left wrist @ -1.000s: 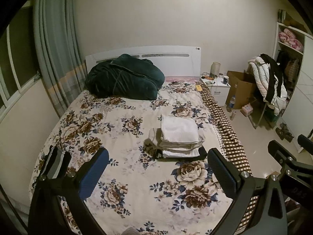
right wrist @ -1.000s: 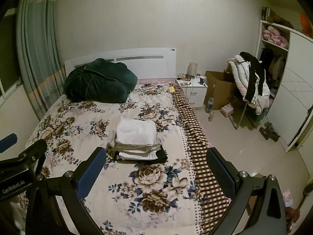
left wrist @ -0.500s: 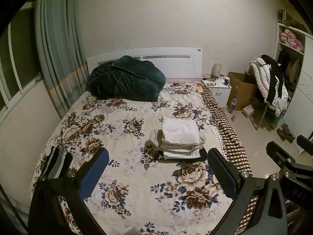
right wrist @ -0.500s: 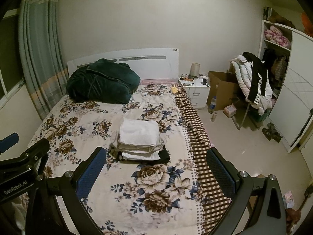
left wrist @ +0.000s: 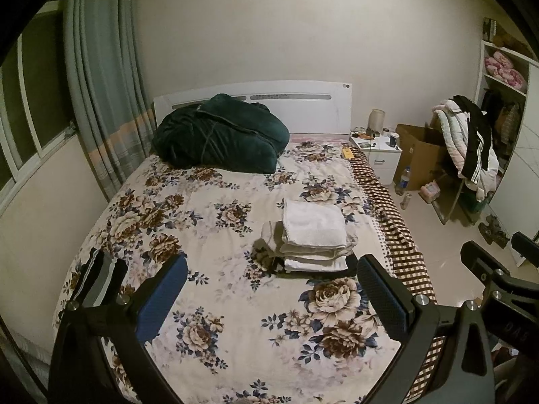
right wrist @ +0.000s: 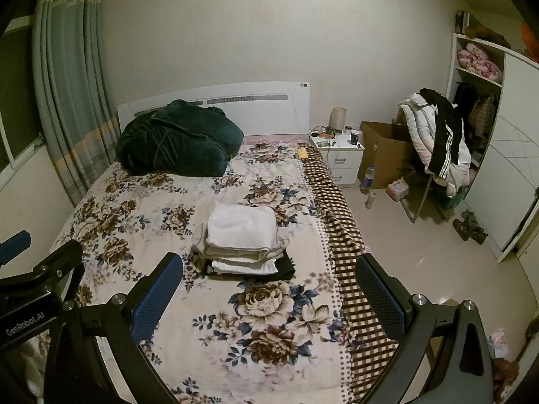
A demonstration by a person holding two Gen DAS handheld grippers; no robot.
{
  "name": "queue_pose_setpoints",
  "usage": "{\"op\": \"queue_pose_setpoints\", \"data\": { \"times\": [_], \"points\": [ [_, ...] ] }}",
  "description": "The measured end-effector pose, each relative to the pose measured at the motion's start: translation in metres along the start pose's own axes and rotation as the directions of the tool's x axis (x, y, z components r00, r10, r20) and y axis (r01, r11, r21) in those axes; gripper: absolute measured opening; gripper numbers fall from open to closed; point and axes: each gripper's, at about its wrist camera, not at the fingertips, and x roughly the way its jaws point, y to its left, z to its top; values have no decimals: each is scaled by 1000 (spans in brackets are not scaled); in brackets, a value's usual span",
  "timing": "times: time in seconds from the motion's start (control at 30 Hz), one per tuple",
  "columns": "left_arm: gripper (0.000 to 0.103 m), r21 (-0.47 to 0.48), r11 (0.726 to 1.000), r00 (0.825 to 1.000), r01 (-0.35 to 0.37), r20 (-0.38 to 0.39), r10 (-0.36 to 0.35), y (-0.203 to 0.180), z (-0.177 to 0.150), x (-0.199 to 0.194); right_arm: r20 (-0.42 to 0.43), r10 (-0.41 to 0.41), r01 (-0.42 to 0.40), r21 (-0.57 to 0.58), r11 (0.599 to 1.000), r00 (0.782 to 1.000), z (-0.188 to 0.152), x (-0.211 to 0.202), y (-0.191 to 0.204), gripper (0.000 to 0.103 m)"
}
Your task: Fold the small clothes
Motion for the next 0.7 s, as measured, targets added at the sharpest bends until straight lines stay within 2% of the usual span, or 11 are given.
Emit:
{"op": "queue_pose_setpoints", "data": {
  "times": [0.7],
  "points": [
    [103, -1, 1000, 1000, -7, -5, 7, 4, -5, 2, 0, 1, -1, -5, 1000, 1000, -1, 1, 2, 103]
  ]
}}
